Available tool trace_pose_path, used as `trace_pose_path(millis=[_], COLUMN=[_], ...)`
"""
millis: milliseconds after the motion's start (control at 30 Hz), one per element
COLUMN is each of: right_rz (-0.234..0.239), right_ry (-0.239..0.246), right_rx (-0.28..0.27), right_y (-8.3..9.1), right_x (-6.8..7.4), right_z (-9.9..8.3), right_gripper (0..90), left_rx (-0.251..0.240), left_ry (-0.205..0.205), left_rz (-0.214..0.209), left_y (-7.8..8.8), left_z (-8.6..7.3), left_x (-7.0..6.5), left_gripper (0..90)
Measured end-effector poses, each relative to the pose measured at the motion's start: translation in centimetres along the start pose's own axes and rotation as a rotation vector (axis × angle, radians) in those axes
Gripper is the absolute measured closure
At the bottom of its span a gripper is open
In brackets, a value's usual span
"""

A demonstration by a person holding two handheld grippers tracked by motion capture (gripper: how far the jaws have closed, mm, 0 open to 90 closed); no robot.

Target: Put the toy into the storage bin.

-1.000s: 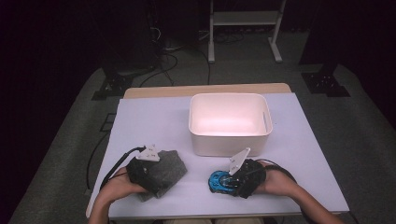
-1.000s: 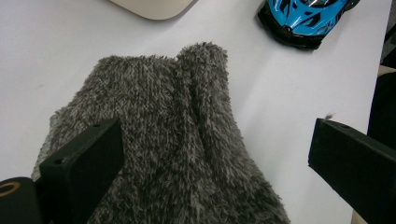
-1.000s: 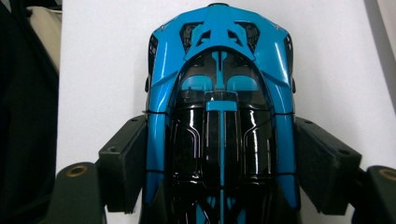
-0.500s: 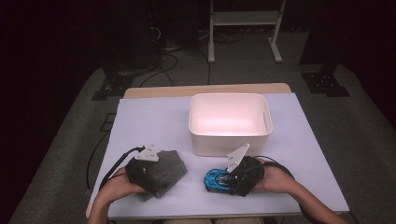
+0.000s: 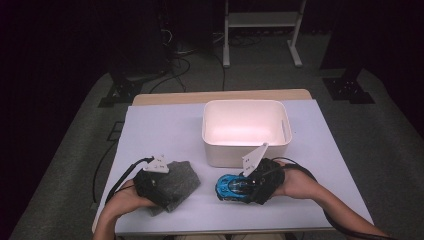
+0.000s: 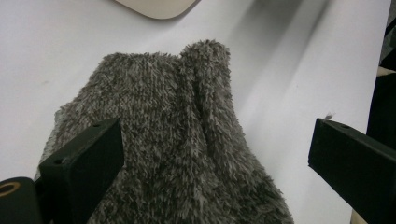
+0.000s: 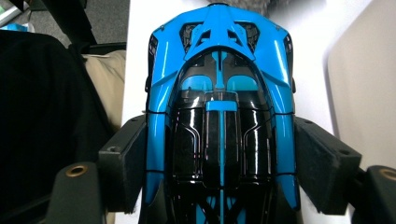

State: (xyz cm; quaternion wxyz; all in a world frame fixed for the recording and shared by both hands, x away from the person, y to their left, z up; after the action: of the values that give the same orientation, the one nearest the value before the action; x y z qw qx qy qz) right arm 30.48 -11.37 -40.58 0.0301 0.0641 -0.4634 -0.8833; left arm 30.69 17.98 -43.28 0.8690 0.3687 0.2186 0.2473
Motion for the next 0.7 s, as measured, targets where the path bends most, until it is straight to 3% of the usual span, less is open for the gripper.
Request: trace_pose_path(millis=[700], right_rz=[0.001], right_ry=[0.080], right_rx=[-0.021], right_y=[6.2], right_x=[-1.4], right_z=[5.3], right_gripper=[25.2], left_rx=[-0.021], left_ry=[0.011], left_rz=[0.004], left_y=[0.1], left_z=[0.1], left_x=[0.4], left_gripper=[2.9])
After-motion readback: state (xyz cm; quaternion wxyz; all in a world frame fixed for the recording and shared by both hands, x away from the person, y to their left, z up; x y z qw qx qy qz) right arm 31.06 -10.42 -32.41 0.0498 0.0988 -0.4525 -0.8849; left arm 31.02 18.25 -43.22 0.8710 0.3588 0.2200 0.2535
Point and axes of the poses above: each handheld gripper's, and its own axes: y roughly backward along the jaws, z roughly out of its top, x roughly to its left, the point moved 4 cm from there along -y, roughly forward along the jaws, and after that the axes turned 12 degrees about y, right-handed, at the moved point
